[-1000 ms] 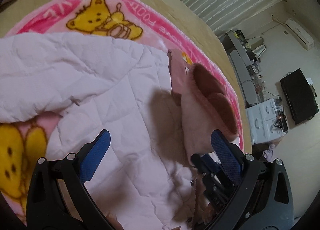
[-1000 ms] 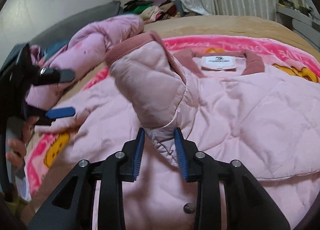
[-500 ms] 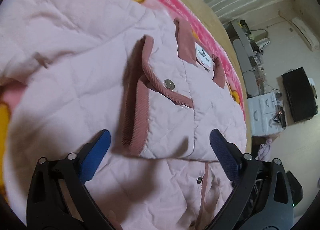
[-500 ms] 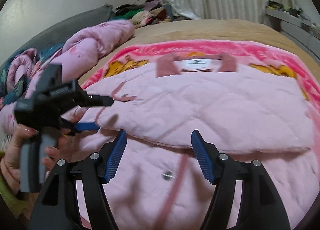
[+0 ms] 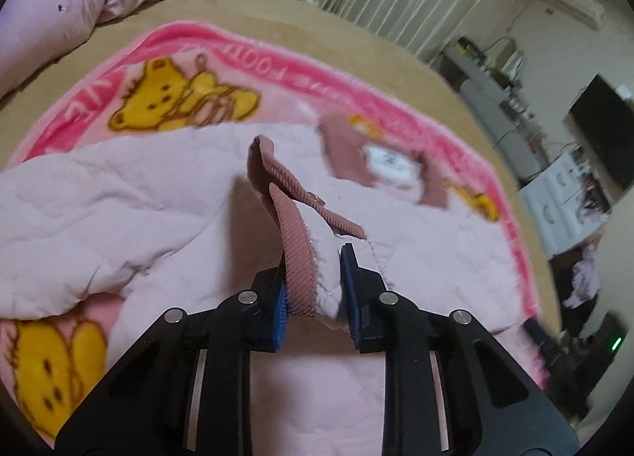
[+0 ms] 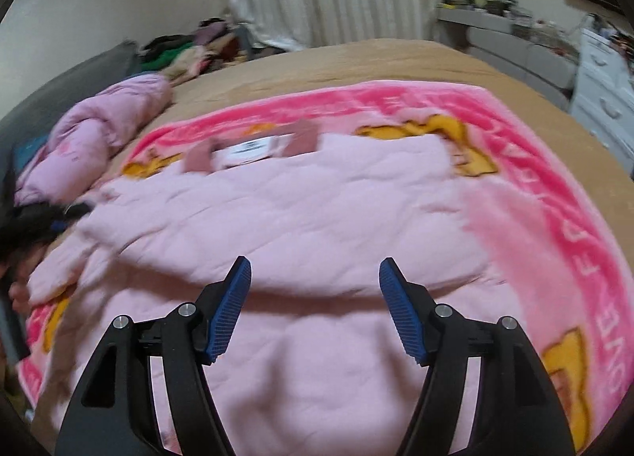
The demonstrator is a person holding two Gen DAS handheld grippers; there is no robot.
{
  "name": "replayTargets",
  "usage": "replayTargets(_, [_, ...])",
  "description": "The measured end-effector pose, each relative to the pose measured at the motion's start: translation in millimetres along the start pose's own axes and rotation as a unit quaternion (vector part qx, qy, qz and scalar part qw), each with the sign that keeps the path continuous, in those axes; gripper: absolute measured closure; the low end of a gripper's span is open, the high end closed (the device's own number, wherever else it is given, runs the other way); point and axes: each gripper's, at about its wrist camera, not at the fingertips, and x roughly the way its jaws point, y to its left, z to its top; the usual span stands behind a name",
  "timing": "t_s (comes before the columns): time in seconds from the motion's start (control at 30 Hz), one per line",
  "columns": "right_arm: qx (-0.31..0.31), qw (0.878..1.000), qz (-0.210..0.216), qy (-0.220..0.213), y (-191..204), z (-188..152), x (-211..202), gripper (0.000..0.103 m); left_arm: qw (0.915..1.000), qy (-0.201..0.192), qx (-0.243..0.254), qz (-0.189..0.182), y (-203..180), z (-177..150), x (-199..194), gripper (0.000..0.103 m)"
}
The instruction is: Fold large clothes
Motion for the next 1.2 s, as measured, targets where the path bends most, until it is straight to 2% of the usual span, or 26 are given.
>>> replayTargets(0.17, [-0.005, 1.0, -0.022, 0.014, -8, 28, 29, 0.036, 0.9989, 0.037, -0.026, 0.016, 24, -21, 30, 0.087])
replayTargets(0.37, [-0.019, 0.997, -0.036, 0.059, -10, 52, 83, 0.035, 0.9989, 0.035, -0.019, 0.023, 27, -33, 31, 0.086])
replayTargets(0.53, [-0.008, 0.992, -0.042, 0.115, -24, 48, 125, 0.033, 0.9989, 0.037, -0.018, 0.025, 25, -36, 32, 0.084])
replayTargets(0.63, [-0.019, 0.992, -0.053, 0.117, -21, 38, 136, 0.031, 0.9987, 0.04, -0.017, 0.027, 25, -36, 35, 0.083])
replayTargets(0.83, [-0.02, 0.992, -0.066, 0.106, -19, 31, 138, 0.031, 0.9984, 0.043, -0.026, 0.025, 28, -37, 39, 0.081])
replayTargets(0.97, [-0.013, 0.993, -0.067, 0.097, -16, 32, 124, 0.03, 0.9982, 0.048, -0.015, 0.032, 25, -37, 36, 0.077])
replayTargets(1.03, [-0.009, 0.996, -0.053, 0.078, -14, 30, 108, 0.025, 0.9982, 0.047, -0.006, 0.037, 23, -37, 31, 0.075])
replayTargets(1.07, [-0.006, 0.997, -0.042, 0.064, -13, 27, 97, 0.019, 0.9982, 0.046, -0.002, 0.04, 23, -36, 28, 0.073])
replayTargets(1.13, [-0.004, 0.998, -0.032, 0.05, -9, 24, 81, 0.013, 0.9981, 0.045, 0.001, 0.043, 22, -35, 25, 0.066])
replayTargets(1.2, [-0.002, 0.999, -0.021, 0.039, -5, 20, 66, 0.009, 0.9979, 0.045, 0.003, 0.046, 20, -34, 21, 0.048])
